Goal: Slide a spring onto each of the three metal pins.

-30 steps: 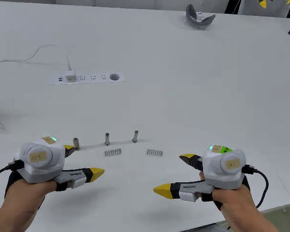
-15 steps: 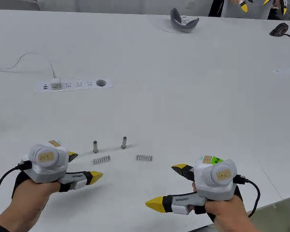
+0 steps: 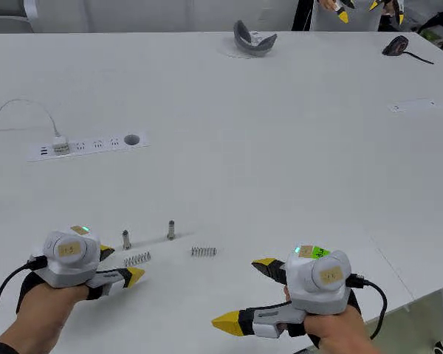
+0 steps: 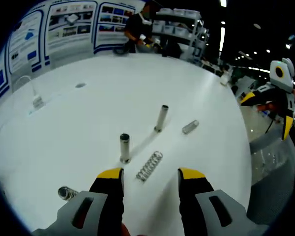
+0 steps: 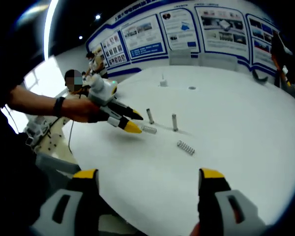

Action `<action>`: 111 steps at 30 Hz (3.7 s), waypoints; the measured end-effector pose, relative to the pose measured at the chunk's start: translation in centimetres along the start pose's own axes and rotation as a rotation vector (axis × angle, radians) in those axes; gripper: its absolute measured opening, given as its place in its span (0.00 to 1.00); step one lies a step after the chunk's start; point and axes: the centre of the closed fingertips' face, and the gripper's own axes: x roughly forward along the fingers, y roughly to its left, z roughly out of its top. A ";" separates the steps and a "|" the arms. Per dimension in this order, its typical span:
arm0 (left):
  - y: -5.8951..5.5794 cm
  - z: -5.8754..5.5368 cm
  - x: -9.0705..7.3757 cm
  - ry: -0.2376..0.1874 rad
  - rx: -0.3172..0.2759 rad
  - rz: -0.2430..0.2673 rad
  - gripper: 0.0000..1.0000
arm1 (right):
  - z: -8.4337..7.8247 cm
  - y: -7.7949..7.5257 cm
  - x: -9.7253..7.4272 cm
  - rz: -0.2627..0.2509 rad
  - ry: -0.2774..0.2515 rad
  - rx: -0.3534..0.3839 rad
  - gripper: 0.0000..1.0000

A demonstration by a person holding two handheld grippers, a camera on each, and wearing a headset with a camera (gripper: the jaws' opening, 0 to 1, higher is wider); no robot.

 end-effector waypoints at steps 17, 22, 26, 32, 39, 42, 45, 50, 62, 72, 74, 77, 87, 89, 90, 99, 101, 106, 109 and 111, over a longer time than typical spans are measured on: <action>0.3 -1.6 1.8 0.078 0.067 0.055 0.19 | -0.5 0.0 -0.5 0.010 0.019 -0.021 0.85; 0.3 -1.3 1.5 0.070 0.041 0.074 0.11 | -1.0 0.4 -0.2 0.027 0.032 -0.027 0.85; 0.4 -1.7 1.3 0.076 0.009 0.082 0.11 | -1.2 0.7 0.1 0.038 0.038 -0.033 0.85; 0.2 -2.5 0.3 0.079 -0.030 0.096 0.11 | -1.2 1.1 0.4 0.055 0.040 -0.036 0.85; 0.3 -3.8 -1.1 0.071 -0.065 0.121 0.11 | -1.0 1.5 0.8 0.079 0.046 -0.046 0.85; 0.1 -4.5 -1.9 0.079 -0.069 0.131 0.11 | -1.1 1.8 1.1 0.091 0.051 -0.054 0.85; 0.2 -5.2 -2.3 0.082 -0.067 0.137 0.11 | -1.1 2.0 1.3 0.101 0.056 -0.061 0.85; 0.4 -5.7 -2.9 0.080 -0.058 0.153 0.11 | -1.1 2.2 1.4 0.111 0.062 -0.071 0.85; 1.2 -5.2 -2.6 0.070 -0.067 0.193 0.14 | -0.7 2.5 1.7 0.123 0.060 -0.077 0.85; 0.9 -4.9 -3.4 0.063 -0.067 0.190 0.10 | -0.7 2.4 1.9 0.125 0.072 -0.087 0.85; 0.7 -4.7 -3.8 0.061 -0.068 0.187 0.10 | -0.6 2.3 1.9 0.127 0.066 -0.082 0.85; 0.2 -4.1 -4.7 0.042 -0.070 0.183 0.10 | -0.2 2.3 2.0 0.132 0.058 -0.079 0.84; -1.0 -2.2 -7.2 -0.008 -0.043 0.176 0.10 | 0.5 2.3 2.3 0.149 0.043 -0.074 0.84; -1.2 -1.9 -7.6 -0.015 -0.039 0.174 0.10 | 0.5 2.4 2.4 0.153 0.041 -0.073 0.83; -1.3 -1.7 -7.9 -0.020 -0.036 0.173 0.10 | 0.7 2.5 2.4 0.157 0.037 -0.068 0.83; -2.6 0.0 -9.5 -0.062 -0.001 0.150 0.10 | 1.9 2.7 2.8 0.170 0.013 -0.058 0.82; -2.9 0.5 -9.8 -0.070 0.010 0.144 0.10 | 2.0 2.8 2.9 0.177 0.011 -0.060 0.82; -3.7 1.7 -10.6 -0.096 0.037 0.131 0.10 | 2.8 3.1 3.1 0.195 -0.006 -0.043 0.80; -4.0 2.3 -11.1 -0.107 0.044 0.126 0.10 | 3.5 3.3 3.2 0.210 -0.023 -0.026 0.79; -4.3 2.6 -11.5 -0.116 0.054 0.125 0.10 | 4.1 3.4 3.2 0.218 -0.031 -0.023 0.78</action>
